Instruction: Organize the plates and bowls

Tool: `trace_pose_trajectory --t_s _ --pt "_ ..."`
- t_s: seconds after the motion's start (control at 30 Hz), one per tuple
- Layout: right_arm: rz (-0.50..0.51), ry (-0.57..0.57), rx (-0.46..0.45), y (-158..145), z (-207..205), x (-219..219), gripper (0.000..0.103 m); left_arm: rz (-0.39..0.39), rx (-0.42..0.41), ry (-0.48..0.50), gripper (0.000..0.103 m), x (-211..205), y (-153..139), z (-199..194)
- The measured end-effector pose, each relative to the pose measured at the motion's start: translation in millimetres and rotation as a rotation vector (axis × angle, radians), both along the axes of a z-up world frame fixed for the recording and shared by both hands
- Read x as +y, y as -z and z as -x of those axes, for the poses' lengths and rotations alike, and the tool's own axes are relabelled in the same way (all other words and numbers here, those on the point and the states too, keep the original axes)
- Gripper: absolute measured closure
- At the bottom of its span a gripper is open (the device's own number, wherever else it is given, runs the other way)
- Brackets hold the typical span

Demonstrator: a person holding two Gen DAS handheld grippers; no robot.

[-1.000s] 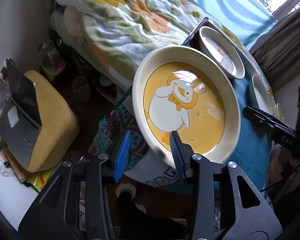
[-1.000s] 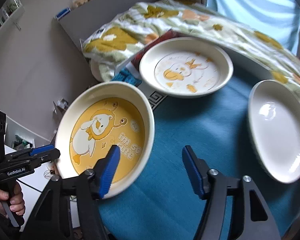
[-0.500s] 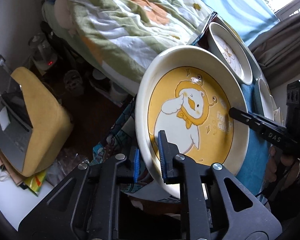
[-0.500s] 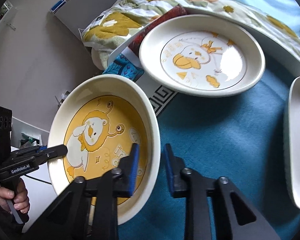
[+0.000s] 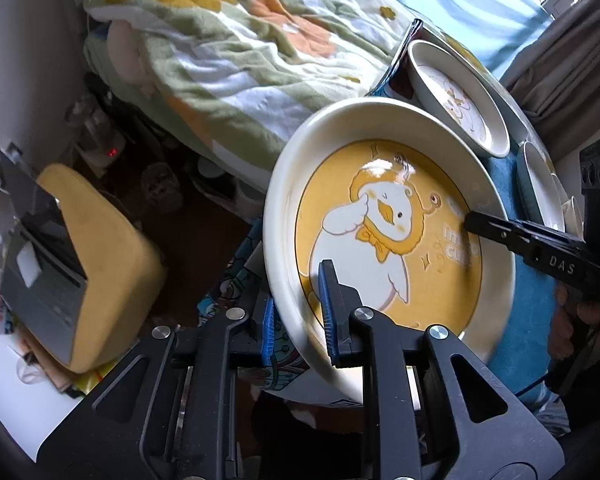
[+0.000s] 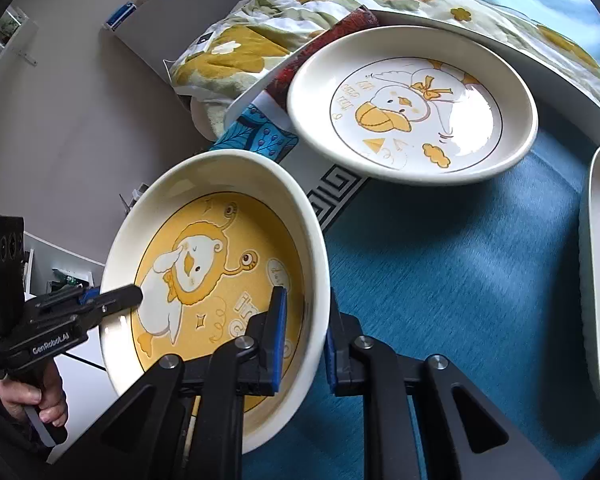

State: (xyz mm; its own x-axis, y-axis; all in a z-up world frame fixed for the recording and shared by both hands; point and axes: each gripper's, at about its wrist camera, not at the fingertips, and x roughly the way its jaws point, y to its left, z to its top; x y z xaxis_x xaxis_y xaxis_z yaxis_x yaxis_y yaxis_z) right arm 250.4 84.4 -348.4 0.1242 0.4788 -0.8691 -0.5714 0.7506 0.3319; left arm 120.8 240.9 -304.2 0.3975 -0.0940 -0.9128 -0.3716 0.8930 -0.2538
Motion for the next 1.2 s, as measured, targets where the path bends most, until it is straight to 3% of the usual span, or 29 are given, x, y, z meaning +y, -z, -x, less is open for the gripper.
trace_pose_trajectory --t_s 0.37,0.63,0.97,1.2 --pt "-0.005 0.020 -0.080 -19 16 -7 0.088 -0.087 -0.050 0.050 0.086 -14 -23 4" --pt "-0.033 0.113 -0.178 -55 39 -46 0.088 -0.111 -0.135 0.132 0.086 -47 -56 3" --pt "-0.035 0.361 -0.273 -96 94 -146 0.087 -0.115 -0.235 0.392 0.086 -146 -95 -10" --pt "-0.002 0.553 -0.269 -91 144 -229 0.088 -0.068 -0.221 0.568 0.086 -230 -82 -11"
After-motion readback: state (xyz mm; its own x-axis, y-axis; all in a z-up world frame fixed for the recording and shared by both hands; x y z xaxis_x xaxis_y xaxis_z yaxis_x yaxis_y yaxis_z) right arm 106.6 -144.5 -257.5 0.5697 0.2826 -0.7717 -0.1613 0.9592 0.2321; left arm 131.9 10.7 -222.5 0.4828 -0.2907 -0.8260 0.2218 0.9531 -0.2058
